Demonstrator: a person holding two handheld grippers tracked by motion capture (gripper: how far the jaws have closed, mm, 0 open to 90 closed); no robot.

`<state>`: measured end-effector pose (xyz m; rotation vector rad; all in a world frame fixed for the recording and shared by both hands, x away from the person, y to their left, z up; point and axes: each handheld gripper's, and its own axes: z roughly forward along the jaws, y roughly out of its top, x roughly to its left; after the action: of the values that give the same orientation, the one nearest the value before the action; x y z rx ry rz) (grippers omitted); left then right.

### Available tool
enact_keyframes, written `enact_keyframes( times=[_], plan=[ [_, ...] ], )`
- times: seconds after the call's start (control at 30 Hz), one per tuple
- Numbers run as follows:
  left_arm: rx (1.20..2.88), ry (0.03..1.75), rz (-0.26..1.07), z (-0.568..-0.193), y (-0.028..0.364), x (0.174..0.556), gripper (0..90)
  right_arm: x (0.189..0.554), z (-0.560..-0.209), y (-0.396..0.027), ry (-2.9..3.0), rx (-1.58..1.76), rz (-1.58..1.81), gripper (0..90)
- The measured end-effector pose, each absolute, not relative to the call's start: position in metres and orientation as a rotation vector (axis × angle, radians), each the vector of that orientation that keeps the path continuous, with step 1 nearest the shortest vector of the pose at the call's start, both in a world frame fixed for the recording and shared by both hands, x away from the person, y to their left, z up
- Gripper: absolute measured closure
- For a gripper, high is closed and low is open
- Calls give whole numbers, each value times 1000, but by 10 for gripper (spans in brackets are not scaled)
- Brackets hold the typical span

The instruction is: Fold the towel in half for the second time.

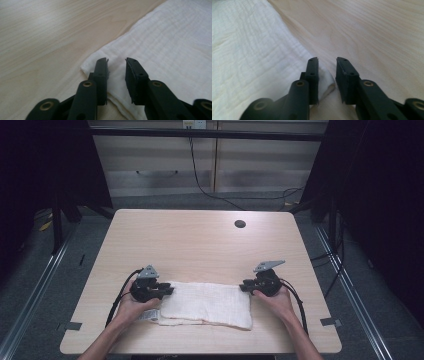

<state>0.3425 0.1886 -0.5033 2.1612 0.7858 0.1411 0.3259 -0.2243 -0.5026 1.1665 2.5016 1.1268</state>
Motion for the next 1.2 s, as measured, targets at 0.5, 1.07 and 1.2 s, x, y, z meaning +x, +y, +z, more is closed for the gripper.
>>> enact_keyframes(
  times=[0.5,1.07,1.2],
  plan=[
    [2133,859,148,-503,195,372,571,329,-505,-228,2516,1197,1172,856],
    [2184,762,150,-505,190,363,859,326,-498,-232,2429,1217,1254,881],
    [2171,770,139,-506,191,364,861,326,-494,-234,2400,1206,1286,881]
  ],
)
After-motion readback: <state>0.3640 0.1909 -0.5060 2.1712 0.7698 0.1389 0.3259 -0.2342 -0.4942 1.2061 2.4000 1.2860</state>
